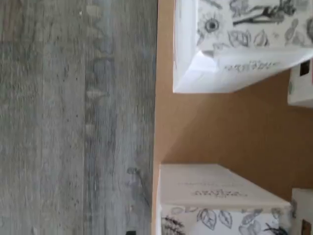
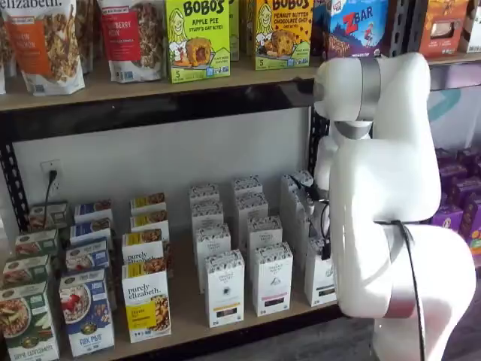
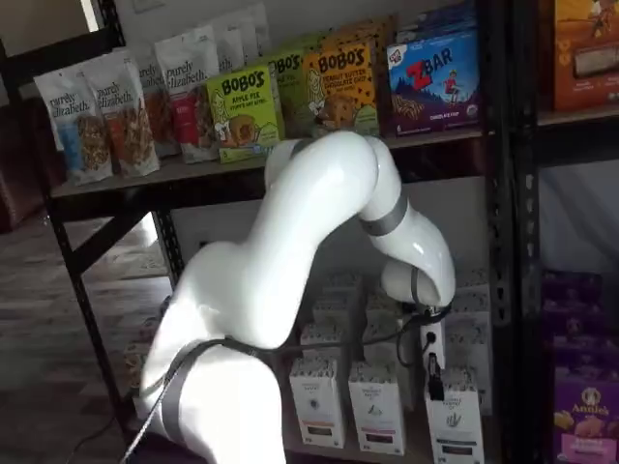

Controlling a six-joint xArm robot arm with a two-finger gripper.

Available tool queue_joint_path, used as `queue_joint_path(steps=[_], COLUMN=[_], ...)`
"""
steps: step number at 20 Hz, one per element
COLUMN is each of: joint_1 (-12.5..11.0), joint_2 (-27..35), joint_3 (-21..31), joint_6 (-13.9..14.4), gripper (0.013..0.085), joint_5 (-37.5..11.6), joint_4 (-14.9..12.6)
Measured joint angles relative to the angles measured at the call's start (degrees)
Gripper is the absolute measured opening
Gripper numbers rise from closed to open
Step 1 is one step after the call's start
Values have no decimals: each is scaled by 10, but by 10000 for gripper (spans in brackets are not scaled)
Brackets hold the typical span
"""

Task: Pick up the white box with a green strip in the middle, on the bottom shelf, the sixth box from the left

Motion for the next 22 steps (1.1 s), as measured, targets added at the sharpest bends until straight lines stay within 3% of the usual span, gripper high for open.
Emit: queue_joint_path(steps=[3,10,16,18,22], joint_1=[0,-4,-3,-2,-1], joint_2=[13,34,52,56,59], joint_3=[-8,-23,-48,-55,-61], joint_6=[46,80,89,83,83], gripper=[850,850,850,770,690], joint_5=[-5,-8,7,14,19], joint_4=[-52,-94,-104,-97,-96])
